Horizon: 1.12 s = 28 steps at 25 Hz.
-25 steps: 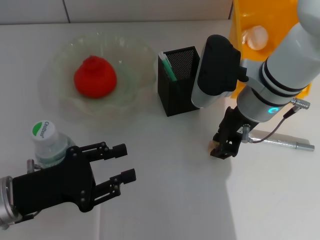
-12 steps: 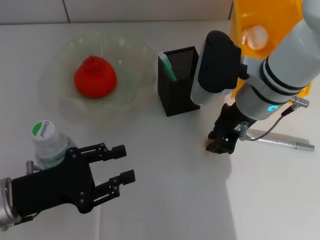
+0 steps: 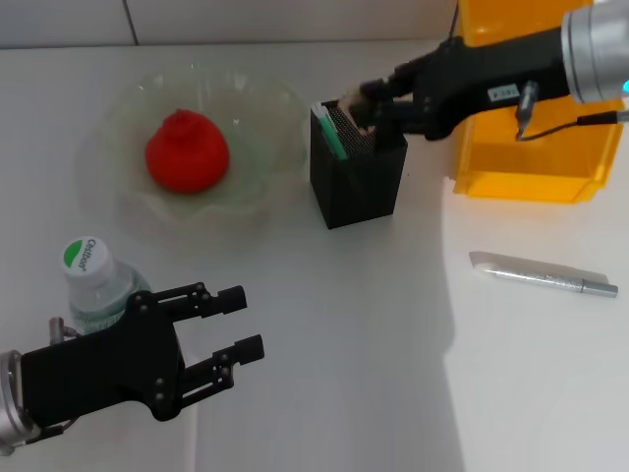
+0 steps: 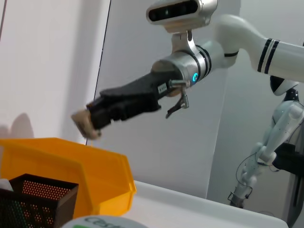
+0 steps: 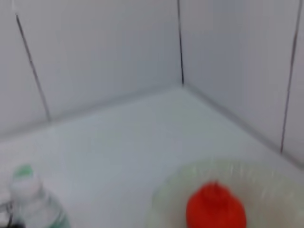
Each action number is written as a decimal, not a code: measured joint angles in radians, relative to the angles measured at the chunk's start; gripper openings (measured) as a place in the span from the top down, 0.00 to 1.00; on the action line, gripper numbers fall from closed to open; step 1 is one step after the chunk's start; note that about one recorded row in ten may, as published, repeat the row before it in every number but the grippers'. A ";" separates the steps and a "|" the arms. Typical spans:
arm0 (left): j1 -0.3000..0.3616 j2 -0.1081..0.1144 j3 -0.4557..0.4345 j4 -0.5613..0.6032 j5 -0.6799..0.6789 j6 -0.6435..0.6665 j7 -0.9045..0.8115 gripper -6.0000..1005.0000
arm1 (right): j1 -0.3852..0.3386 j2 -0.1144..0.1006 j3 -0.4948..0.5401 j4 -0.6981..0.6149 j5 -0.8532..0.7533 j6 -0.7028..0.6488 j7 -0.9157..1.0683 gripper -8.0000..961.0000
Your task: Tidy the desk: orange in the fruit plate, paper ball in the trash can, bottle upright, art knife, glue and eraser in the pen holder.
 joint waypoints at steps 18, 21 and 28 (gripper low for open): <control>-0.003 0.000 0.000 0.000 0.000 0.000 0.000 0.48 | 0.056 0.003 -0.096 0.255 0.111 0.328 -0.110 0.58; 0.000 0.000 0.000 0.000 0.000 0.000 0.000 0.48 | 0.052 0.003 -0.091 0.244 0.116 0.319 -0.110 0.57; 0.001 -0.001 0.000 0.000 0.000 0.006 0.000 0.48 | 0.005 -0.008 -0.069 0.107 0.119 0.215 -0.079 0.57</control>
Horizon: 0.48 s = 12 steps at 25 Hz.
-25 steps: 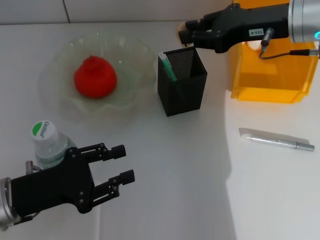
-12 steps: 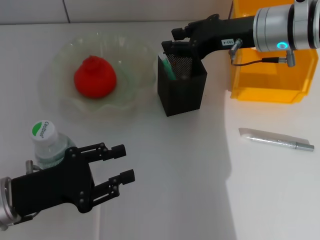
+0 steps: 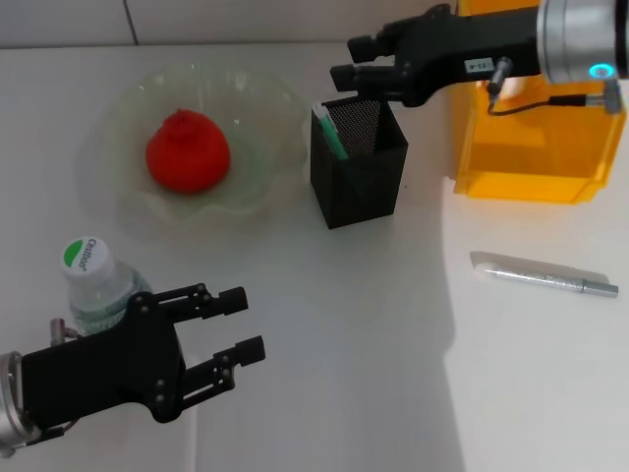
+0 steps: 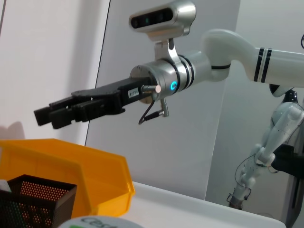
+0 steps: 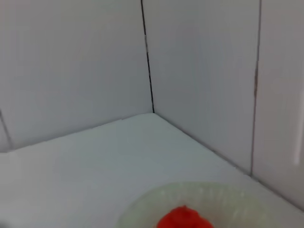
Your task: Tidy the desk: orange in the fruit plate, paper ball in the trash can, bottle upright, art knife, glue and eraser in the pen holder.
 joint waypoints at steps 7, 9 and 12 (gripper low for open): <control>0.002 0.001 -0.002 0.000 0.000 0.008 -0.003 0.47 | 0.036 -0.036 0.045 -0.354 -0.367 -0.492 0.201 0.56; 0.002 0.001 -0.002 0.000 0.000 0.008 -0.003 0.47 | 0.052 -0.026 0.036 -0.414 -0.484 -0.611 0.200 0.54; 0.001 0.001 -0.009 0.000 -0.002 0.012 -0.002 0.47 | 0.056 -0.008 0.016 -0.449 -0.592 -0.670 0.186 0.53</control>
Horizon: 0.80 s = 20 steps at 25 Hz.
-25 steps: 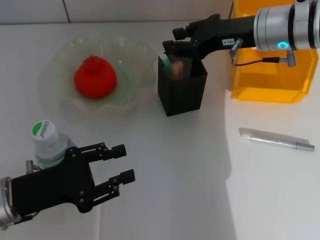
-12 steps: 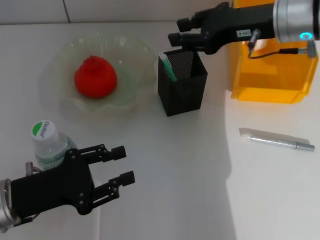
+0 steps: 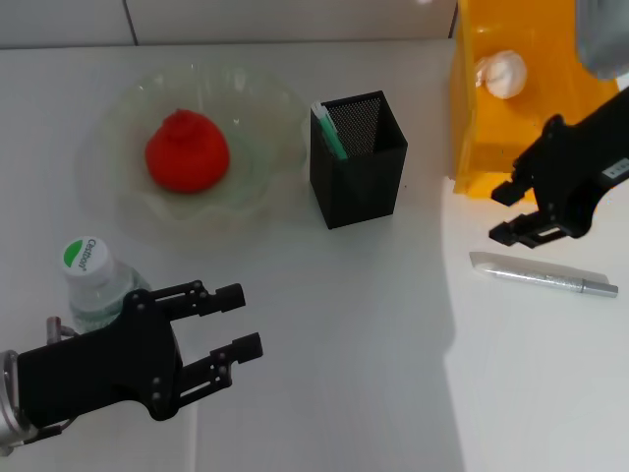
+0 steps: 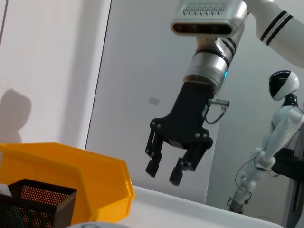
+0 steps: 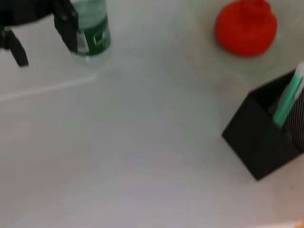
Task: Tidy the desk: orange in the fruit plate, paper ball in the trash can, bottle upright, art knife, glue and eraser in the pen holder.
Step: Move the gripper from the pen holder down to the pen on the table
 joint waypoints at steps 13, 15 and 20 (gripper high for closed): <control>-0.008 0.002 -0.001 0.000 -0.001 -0.006 0.000 0.47 | -0.019 0.017 -0.077 0.193 -0.207 0.085 0.032 0.44; -0.009 0.002 -0.001 0.000 -0.001 -0.007 0.000 0.47 | -0.021 0.018 -0.097 0.214 -0.232 0.113 0.033 0.42; -0.009 0.002 -0.001 0.000 -0.001 -0.008 0.001 0.47 | -0.015 0.018 -0.151 0.273 -0.284 0.181 0.034 0.38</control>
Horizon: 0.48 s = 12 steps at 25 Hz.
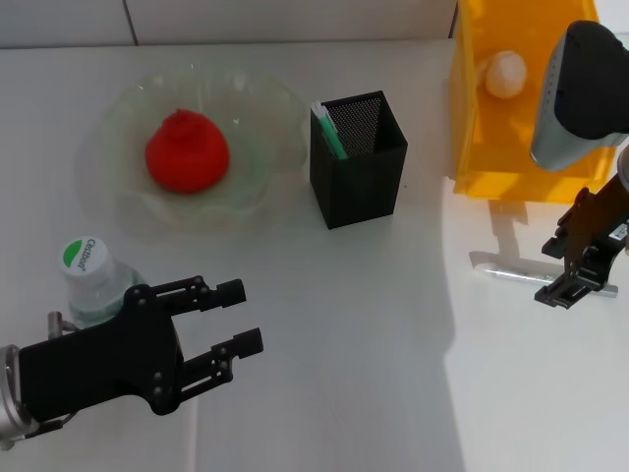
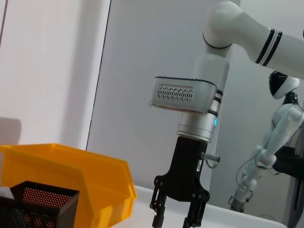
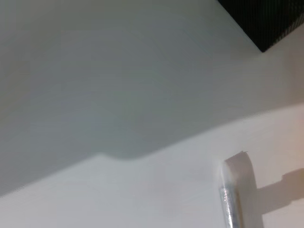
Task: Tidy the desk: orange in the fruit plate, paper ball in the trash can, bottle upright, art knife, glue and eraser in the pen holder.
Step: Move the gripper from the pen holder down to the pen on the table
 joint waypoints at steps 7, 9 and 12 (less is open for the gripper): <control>0.002 -0.001 0.000 0.000 0.000 0.000 0.001 0.47 | 0.019 0.000 -0.043 0.072 -0.012 0.079 0.000 0.40; 0.000 -0.001 0.000 0.000 0.000 0.000 0.001 0.47 | 0.025 0.000 -0.053 0.096 -0.013 0.097 0.001 0.43; 0.000 -0.002 -0.001 0.000 0.000 -0.001 0.001 0.47 | 0.031 0.000 -0.063 0.126 -0.014 0.117 0.001 0.48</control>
